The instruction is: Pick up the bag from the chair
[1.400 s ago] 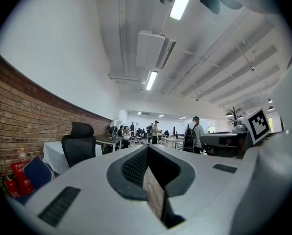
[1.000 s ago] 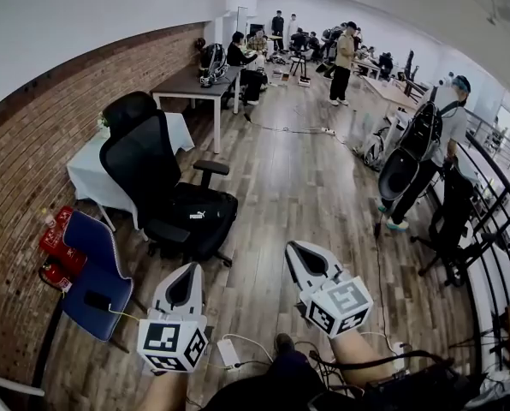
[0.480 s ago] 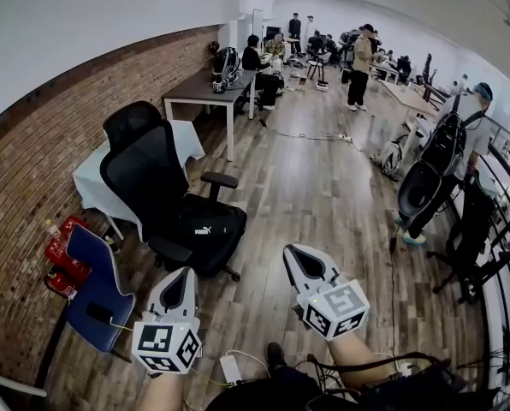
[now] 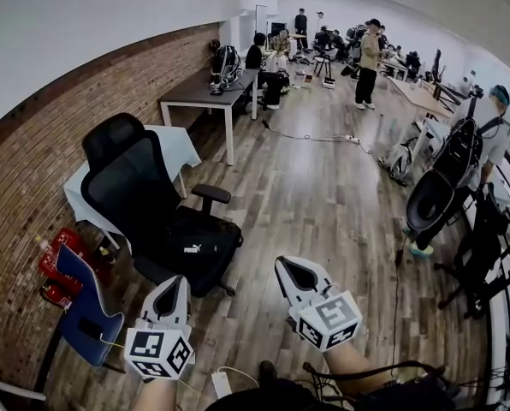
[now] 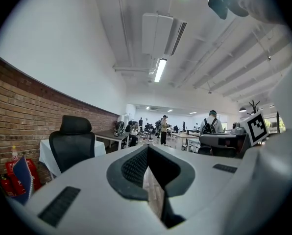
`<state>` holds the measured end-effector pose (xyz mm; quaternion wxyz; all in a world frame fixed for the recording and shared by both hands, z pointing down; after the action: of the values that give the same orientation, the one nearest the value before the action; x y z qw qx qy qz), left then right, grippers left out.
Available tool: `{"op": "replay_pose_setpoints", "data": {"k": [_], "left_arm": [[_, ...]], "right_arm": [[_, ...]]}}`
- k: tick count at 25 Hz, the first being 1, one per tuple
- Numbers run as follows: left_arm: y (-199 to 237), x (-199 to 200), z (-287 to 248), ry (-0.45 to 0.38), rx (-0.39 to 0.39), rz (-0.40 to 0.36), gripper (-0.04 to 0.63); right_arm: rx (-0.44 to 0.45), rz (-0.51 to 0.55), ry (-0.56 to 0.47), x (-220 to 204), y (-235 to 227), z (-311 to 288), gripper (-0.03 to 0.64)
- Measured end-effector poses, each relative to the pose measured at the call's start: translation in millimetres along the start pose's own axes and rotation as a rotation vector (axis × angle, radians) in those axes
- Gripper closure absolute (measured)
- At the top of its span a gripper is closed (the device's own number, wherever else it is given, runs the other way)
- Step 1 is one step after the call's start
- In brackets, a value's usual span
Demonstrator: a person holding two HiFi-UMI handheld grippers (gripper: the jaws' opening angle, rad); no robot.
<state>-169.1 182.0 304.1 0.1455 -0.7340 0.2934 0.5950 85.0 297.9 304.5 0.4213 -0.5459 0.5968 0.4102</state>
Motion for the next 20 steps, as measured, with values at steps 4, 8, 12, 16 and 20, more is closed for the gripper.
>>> {"op": "replay_pose_setpoints", "data": {"k": [4, 8, 12, 16, 20], "left_arm": [[-13.0, 7.0, -43.8, 0.02, 0.003, -0.01, 0.584], [-29.3, 14.4, -78.4, 0.04, 0.004, -0.022, 0.584], [-38.9, 18.2, -106.2, 0.06, 0.005, -0.04, 0.584], [-39.6, 21.5, -126.9, 0.083, 0.011, -0.059, 0.584], [-40.9, 25.5, -138.3, 0.091, 0.001, -0.079, 0.584]], "right_arm": [[0.015, -0.029, 0.006, -1.9, -42.0, -12.8, 0.6], [0.013, -0.053, -0.004, -4.5, -81.9, -19.4, 0.6], [0.012, -0.07, 0.006, -8.1, -113.2, -28.0, 0.6], [0.019, -0.077, 0.012, -13.3, -128.1, -35.4, 0.6], [0.015, -0.088, 0.012, -12.5, -136.6, -38.0, 0.6]]}}
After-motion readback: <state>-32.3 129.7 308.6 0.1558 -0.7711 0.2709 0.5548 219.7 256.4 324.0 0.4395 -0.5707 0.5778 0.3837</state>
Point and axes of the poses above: the fingertips, and each gripper's own axes: z backward along the fingers, y to its left, x out of its top, the point moved 9 cm from there along z, backward along the fingers, and after that the axes turned 15 degrees about y, right-handed, at the moved point
